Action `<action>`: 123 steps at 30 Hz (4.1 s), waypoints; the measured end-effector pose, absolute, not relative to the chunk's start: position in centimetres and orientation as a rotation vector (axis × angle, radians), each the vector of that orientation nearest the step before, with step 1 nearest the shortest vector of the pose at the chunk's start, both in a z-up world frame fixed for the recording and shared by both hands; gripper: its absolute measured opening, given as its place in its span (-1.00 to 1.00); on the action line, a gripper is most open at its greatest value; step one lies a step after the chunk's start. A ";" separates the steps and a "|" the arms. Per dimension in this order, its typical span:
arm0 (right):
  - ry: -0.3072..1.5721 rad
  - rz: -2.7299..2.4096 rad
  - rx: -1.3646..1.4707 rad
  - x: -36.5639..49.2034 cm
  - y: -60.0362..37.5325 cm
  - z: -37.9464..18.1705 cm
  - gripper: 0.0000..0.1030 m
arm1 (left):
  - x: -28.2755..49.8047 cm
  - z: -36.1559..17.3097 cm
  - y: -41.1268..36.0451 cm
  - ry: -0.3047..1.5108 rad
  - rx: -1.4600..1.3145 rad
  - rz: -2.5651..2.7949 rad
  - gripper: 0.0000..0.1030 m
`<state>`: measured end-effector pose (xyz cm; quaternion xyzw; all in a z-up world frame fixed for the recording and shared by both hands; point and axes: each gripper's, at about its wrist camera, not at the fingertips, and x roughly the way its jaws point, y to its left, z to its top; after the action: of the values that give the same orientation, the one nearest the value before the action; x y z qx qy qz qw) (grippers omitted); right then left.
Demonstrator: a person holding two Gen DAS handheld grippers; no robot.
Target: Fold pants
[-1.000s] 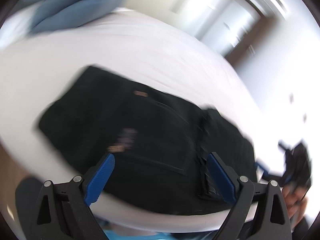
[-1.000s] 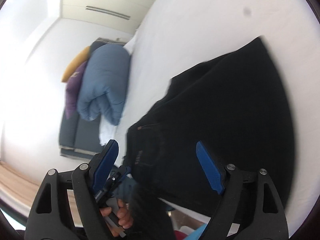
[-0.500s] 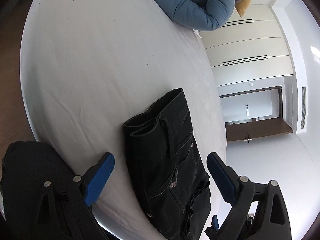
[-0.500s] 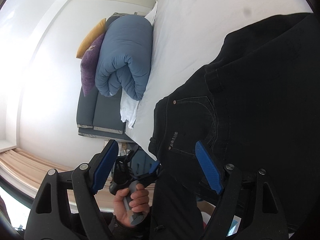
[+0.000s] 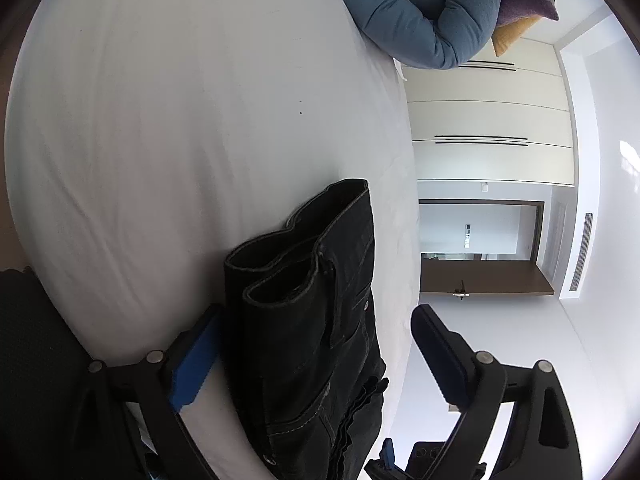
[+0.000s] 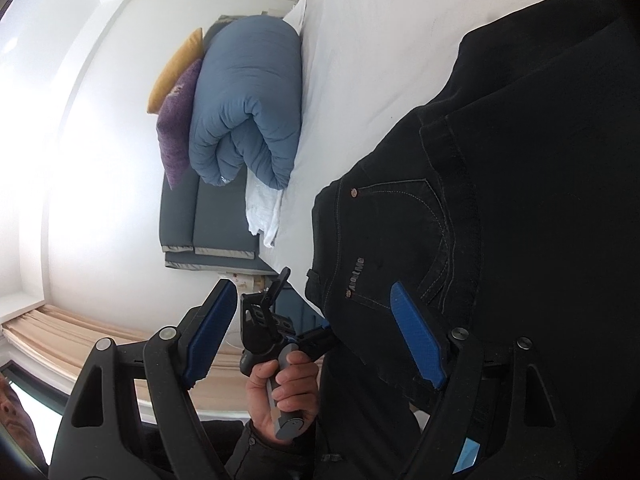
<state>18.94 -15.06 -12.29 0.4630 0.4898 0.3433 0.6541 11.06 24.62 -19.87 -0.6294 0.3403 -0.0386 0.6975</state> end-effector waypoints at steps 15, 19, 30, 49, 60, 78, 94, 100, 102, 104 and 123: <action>1.428 0.583 0.837 26.3 -12.9 -17.0 0.31 | 11.4 -17.6 23.8 0.799 -1.301 -0.112 -0.63; 1.408 0.559 0.809 26.7 -12.3 -17.0 0.31 | 11.7 -16.0 23.1 0.785 -1.245 -0.120 -0.65; 1.387 0.584 0.835 27.1 -12.8 -17.6 0.31 | 12.5 -11.5 19.6 0.773 -1.056 -0.163 -0.65; 1.148 0.790 0.961 27.0 -22.4 -8.0 0.42 | 12.5 -6.0 -2.7 0.877 -0.307 -0.411 -0.65; 1.187 0.710 0.713 25.4 -21.5 -6.6 0.42 | 10.4 -7.0 -7.7 0.877 0.036 -0.370 -0.65; 1.101 0.539 0.655 22.6 -26.1 -7.6 -0.72 | 9.1 -6.8 -15.2 0.868 0.223 -0.535 -0.65; 1.068 0.459 0.815 18.7 -37.7 -13.1 -0.73 | 8.7 -8.6 -21.3 0.891 0.366 -0.670 -0.64; 1.115 0.416 0.873 17.7 -40.3 -17.8 -0.72 | 7.9 -11.6 -22.8 0.946 0.413 -0.699 -0.50; 1.094 0.432 0.960 17.3 -41.3 -19.3 -0.72 | 7.7 -12.1 -23.0 0.937 0.434 -0.707 -0.35; 1.076 0.449 1.006 17.0 -41.9 -19.9 -0.70 | 7.7 -11.7 -22.9 0.944 0.409 -0.724 -0.05; 1.077 0.603 0.918 15.7 -39.8 -14.7 -0.43 | 17.9 -6.9 -6.2 0.985 -0.179 -0.696 -0.29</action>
<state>15.69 -39.84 -14.71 0.4150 0.4868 0.2725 0.7187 17.92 -6.18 -6.93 -0.0841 0.4627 -0.3268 0.8198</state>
